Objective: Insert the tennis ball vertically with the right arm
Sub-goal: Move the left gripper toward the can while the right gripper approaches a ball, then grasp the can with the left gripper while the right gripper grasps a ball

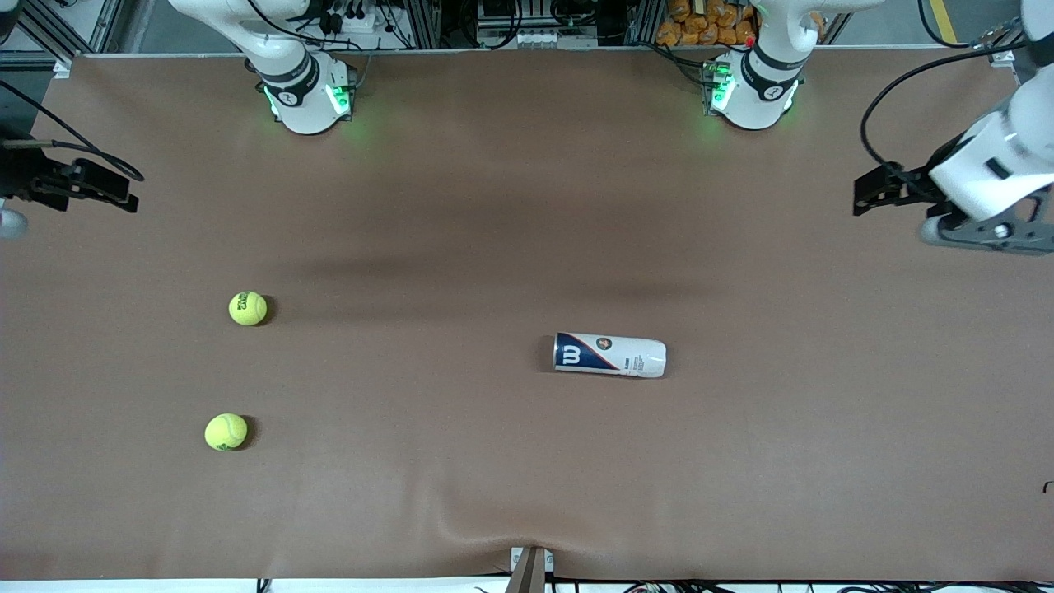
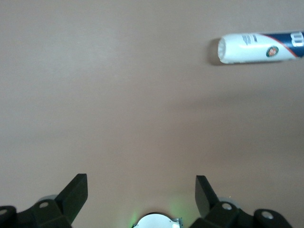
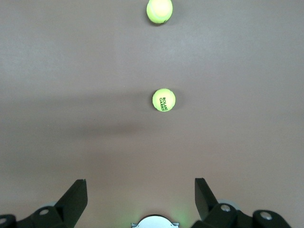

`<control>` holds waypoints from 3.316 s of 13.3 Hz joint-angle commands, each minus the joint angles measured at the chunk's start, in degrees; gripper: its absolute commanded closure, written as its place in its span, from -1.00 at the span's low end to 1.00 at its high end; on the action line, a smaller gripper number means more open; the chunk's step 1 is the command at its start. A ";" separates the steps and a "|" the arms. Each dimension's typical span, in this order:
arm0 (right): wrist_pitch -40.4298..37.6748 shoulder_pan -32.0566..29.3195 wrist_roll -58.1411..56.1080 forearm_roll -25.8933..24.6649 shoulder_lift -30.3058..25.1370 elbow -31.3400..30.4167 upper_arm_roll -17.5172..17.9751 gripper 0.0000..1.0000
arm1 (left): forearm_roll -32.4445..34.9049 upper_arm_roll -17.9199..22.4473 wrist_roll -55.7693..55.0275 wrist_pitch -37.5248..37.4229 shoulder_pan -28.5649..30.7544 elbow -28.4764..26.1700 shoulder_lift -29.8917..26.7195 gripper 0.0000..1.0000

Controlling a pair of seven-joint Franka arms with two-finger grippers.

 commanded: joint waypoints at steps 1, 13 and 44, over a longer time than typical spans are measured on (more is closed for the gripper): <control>-0.55 0.31 0.05 0.21 2.31 0.39 -0.11 -1.00 | -0.07 -0.61 1.11 1.06 -2.90 1.30 3.56 -1.00; 9.19 -3.20 -0.48 0.12 6.27 -12.77 -0.37 -1.00 | 2.13 -1.31 32.35 16.09 -14.25 4.10 19.90 -1.00; 54.21 -3.91 -0.30 0.12 19.18 -33.27 -0.28 -1.00 | 16.28 -2.89 51.73 43.52 -24.10 8.68 45.14 -1.00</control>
